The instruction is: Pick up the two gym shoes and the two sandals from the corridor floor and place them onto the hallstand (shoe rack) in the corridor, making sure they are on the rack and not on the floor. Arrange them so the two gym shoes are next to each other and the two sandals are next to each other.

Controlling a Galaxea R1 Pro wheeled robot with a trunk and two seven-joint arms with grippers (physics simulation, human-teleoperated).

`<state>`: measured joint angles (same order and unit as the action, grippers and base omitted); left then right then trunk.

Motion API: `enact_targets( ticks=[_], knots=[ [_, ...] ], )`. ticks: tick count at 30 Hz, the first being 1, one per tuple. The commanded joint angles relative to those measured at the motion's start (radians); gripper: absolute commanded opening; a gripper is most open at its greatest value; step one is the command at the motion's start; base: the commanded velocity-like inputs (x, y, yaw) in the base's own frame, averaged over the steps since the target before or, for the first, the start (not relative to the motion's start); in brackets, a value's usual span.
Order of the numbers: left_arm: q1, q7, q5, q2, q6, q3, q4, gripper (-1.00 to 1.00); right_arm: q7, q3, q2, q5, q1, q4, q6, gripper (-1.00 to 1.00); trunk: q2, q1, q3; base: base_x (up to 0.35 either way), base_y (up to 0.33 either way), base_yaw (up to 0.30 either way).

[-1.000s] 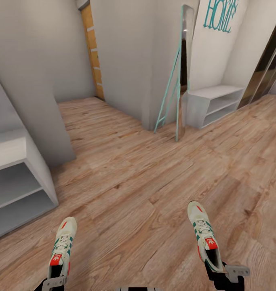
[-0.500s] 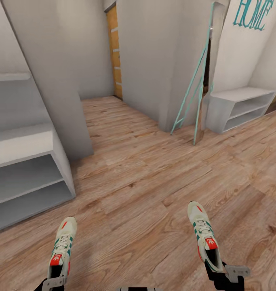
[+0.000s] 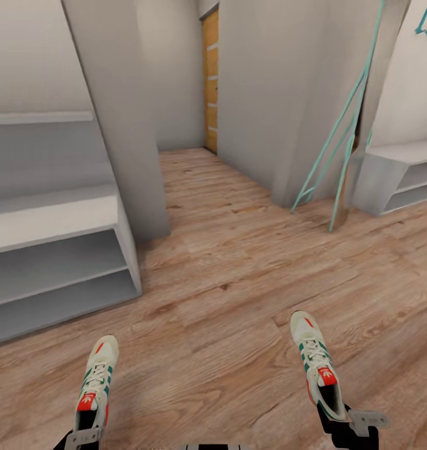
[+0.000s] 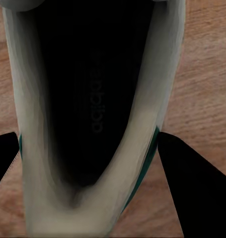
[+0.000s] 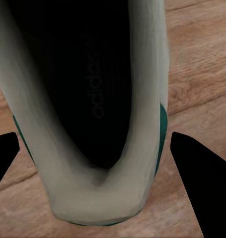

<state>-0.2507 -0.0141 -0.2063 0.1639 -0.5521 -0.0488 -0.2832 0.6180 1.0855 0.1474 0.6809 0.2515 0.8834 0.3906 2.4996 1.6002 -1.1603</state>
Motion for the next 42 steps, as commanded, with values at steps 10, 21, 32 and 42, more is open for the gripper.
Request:
enact_targets(
  ticks=[10, 21, 32, 42],
  knots=[
    [0.000, -0.001, -0.008, 0.000, -0.003, -0.005, 0.001, -1.00, 0.005, 0.007, 0.000, 0.010, 0.002, 0.002, 0.007, -1.00, 0.000, 0.000, -0.001, 0.000, 0.000, 0.282],
    [0.000, -0.001, -0.008, 0.000, -0.003, -0.005, 0.001, -1.00, 0.005, 0.007, 0.000, 0.011, 0.002, 0.002, 0.007, -1.00, 0.000, 0.000, -0.001, 0.000, 0.000, 0.272],
    [0.000, -0.001, -0.008, 0.000, -0.003, -0.005, 0.001, -1.00, 0.004, 0.009, -0.002, 0.009, 0.002, 0.006, 0.007, -1.00, 0.000, 0.000, -0.001, 0.000, 0.000, 0.267],
    [0.000, -0.001, -0.008, 0.001, -0.003, -0.005, 0.001, -1.00, 0.005, 0.009, -0.005, 0.008, 0.002, 0.006, 0.005, -1.00, 0.000, 0.000, -0.006, 0.005, 0.002, 0.279]
  ],
)
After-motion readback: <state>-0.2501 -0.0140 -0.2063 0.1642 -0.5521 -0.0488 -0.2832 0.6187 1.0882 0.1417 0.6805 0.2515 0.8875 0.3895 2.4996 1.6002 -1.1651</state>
